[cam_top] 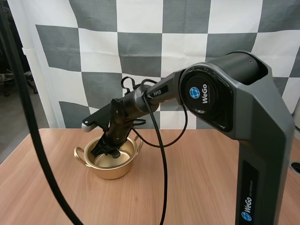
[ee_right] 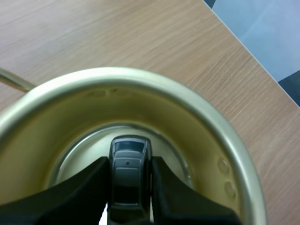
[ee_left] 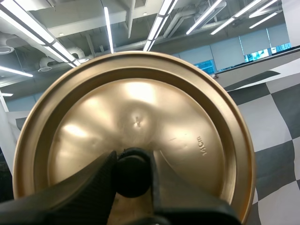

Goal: Open the pot, put the car inside, and close it

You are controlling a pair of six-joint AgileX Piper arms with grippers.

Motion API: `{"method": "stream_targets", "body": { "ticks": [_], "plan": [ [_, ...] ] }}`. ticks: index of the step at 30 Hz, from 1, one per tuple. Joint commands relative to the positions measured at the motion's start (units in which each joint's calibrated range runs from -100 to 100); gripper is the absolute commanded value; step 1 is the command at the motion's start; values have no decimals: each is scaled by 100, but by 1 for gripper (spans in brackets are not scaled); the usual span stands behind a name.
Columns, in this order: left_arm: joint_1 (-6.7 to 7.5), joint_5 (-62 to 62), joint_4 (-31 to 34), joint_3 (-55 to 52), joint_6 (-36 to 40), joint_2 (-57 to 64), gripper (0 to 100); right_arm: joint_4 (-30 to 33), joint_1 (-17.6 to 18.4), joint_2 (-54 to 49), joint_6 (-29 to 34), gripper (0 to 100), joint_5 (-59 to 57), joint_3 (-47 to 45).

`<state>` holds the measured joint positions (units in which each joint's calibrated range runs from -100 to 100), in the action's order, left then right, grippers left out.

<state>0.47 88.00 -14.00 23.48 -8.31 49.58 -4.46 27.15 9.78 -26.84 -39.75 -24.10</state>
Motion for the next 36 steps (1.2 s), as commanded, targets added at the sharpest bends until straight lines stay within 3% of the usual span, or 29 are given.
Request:
{"method": "stream_targets", "body": {
  "ticks": [1, 23, 29, 33, 36],
  "plan": [
    [-3, 1, -3, 2, 1, 3, 0, 29, 3, 117, 2, 0, 15, 44],
    [-3, 1, -3, 2, 1, 3, 0, 96, 3, 511, 2, 0, 25, 125],
    [-3, 1, -3, 2, 1, 3, 0, 96, 3, 472, 2, 69, -12, 125],
    [-3, 16, -3, 2, 1, 3, 0, 96, 3, 428, 2, 89, -93, 125],
    [-3, 87, -3, 2, 1, 3, 0, 96, 3, 256, 2, 91, -150, 125]
  ]
}}
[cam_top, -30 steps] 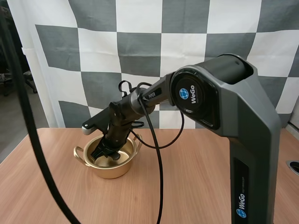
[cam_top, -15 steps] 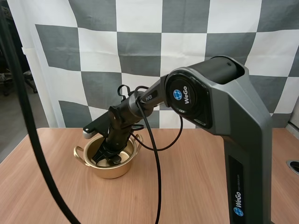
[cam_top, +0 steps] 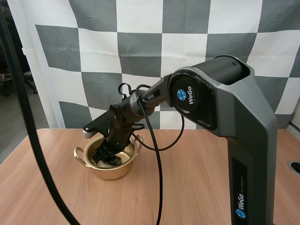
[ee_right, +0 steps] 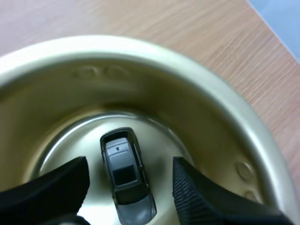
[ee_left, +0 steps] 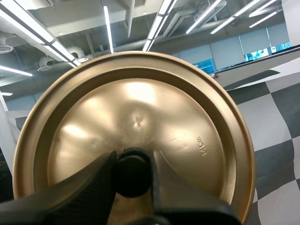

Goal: Open the pot, put the car inside, and close it

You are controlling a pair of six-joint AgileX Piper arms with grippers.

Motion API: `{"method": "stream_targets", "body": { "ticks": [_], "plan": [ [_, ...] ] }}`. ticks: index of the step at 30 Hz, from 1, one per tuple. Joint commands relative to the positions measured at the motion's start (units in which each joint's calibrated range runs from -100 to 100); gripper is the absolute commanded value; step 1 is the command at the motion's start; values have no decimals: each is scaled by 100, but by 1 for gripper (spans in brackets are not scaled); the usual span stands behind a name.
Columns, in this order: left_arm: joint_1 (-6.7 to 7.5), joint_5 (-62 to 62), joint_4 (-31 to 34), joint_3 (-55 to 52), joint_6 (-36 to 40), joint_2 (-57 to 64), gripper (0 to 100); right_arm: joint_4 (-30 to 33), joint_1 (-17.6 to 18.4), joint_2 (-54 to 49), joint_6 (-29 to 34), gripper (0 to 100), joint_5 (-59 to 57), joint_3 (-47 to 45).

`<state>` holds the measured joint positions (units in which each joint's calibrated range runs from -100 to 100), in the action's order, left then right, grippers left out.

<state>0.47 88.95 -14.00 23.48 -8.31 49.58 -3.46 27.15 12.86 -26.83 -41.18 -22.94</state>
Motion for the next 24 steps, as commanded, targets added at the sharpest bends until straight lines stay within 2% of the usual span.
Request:
{"method": "stream_targets", "body": {
  "ticks": [1, 7, 10, 13, 17, 19, 21, 24],
  "plan": [
    [-3, 32, -3, -14, 1, 3, 0, -4, 3, -150, 1, 91, -6, 8],
    [-3, 34, 145, -14, 1, -21, 0, -88, 3, -1039, 1, 91, -496, 8],
    [-3, 50, 427, -14, 1, -89, 0, -88, -63, -1636, 44, 91, -835, 8],
    [-3, 102, 511, -14, 1, -184, 0, -88, -242, -2218, 77, 91, -1036, 8],
    [-3, 320, 511, -14, 61, -393, 0, -88, -671, -2904, 111, 90, -1235, 8],
    [-3, 466, 511, -14, 156, -538, 0, -88, -950, -3264, 111, 81, -1323, -5],
    [-3, 622, 511, -14, 167, -676, 0, -88, -1210, -3609, 111, 63, -1386, -5],
    [-3, 799, 565, -14, 167, -926, 0, -88, -1595, -4042, 111, 23, -1370, -5]
  ]
}}
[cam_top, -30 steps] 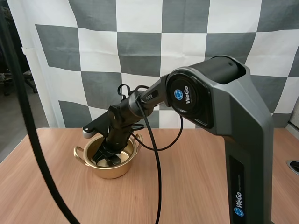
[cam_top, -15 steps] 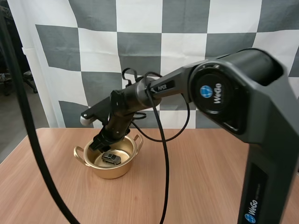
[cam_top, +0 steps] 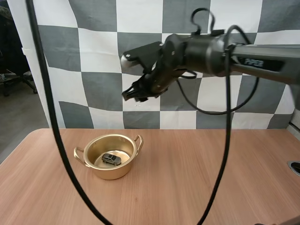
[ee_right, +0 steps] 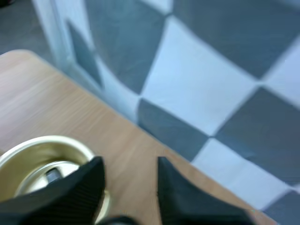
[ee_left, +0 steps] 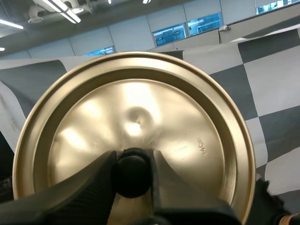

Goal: Open the pot, put the car inside, and close it

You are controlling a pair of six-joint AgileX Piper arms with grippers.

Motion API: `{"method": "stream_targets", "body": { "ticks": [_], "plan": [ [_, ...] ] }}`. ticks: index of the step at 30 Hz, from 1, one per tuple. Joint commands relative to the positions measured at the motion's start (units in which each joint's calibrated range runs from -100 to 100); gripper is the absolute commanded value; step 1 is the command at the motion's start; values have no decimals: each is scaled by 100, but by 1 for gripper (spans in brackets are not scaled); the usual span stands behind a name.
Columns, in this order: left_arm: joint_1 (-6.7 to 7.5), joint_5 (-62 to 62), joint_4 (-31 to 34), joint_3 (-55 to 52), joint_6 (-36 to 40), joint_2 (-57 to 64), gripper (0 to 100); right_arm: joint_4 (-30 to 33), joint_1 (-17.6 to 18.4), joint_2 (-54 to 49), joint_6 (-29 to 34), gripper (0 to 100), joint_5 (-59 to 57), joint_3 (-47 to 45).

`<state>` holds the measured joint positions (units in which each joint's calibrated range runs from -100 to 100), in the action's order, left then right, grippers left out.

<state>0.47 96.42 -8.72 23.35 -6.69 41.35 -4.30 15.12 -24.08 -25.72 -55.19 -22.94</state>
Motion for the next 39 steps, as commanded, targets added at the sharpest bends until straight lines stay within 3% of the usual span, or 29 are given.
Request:
{"method": "stream_targets", "body": {
  "ticks": [1, 2, 9, 21, 30, 39],
  "plan": [
    [-3, 93, 80, -28, 5, -194, 0, -4, -508, -471, 0, 9, 31, -5],
    [-3, 90, 121, -103, 5, -253, 0, -4, -609, -567, 0, 0, 48, -5],
    [-3, 69, 175, -1427, -135, -601, 0, -7, -1018, -1127, -33, 0, -5, -5],
    [-3, -912, 103, -4184, -568, -1264, 0, 32, -1039, -1265, -33, 0, -465, -5],
    [-3, -912, -446, -4907, -809, -1963, 0, 72, -1039, -1265, -33, 0, -485, -5],
    [-3, -1210, -465, -5346, -895, -2379, 0, 172, -1039, -1265, -33, 0, -485, -5]
  ]
}}
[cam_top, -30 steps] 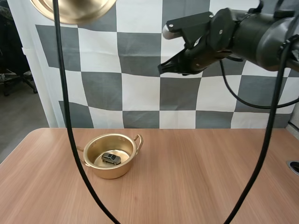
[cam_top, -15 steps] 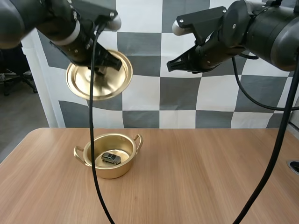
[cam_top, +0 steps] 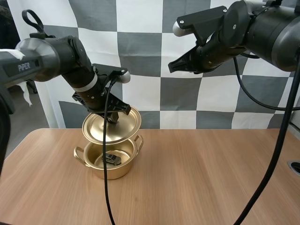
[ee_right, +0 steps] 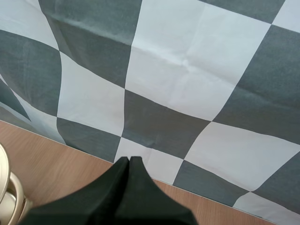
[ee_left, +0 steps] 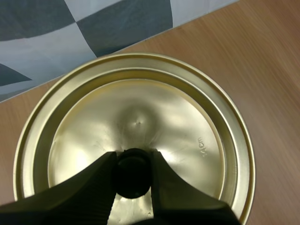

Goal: Open the pot, put the car inside, and close it

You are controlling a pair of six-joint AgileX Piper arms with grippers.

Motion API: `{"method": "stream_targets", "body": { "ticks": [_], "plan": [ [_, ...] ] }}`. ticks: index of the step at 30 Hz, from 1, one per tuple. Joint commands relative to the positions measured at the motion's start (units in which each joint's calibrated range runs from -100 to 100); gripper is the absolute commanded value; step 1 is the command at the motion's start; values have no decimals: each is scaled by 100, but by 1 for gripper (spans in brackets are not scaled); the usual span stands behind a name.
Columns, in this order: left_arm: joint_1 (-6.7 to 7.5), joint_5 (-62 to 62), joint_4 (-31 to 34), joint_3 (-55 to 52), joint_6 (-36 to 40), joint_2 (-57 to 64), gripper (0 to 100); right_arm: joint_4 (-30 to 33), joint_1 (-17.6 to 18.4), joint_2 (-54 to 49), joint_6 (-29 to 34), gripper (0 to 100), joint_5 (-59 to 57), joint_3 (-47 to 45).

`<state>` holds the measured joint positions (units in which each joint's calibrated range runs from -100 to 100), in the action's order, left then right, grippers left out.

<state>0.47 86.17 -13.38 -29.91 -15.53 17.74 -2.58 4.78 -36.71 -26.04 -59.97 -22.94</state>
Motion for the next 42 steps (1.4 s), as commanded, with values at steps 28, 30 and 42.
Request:
{"method": "stream_targets", "body": {
  "ticks": [28, 30, 42],
  "plan": [
    [-3, -1464, 213, -891, -37, -755, 0, -11, -5, -1, 19, 0, -24, -5],
    [-3, -1606, 213, -989, -51, -755, 0, -11, -5, -1, 19, 0, -24, -5],
    [-3, -1873, 213, -1090, -64, -765, 0, -11, -5, -1, 31, 0, -66, -5]
  ]
}}
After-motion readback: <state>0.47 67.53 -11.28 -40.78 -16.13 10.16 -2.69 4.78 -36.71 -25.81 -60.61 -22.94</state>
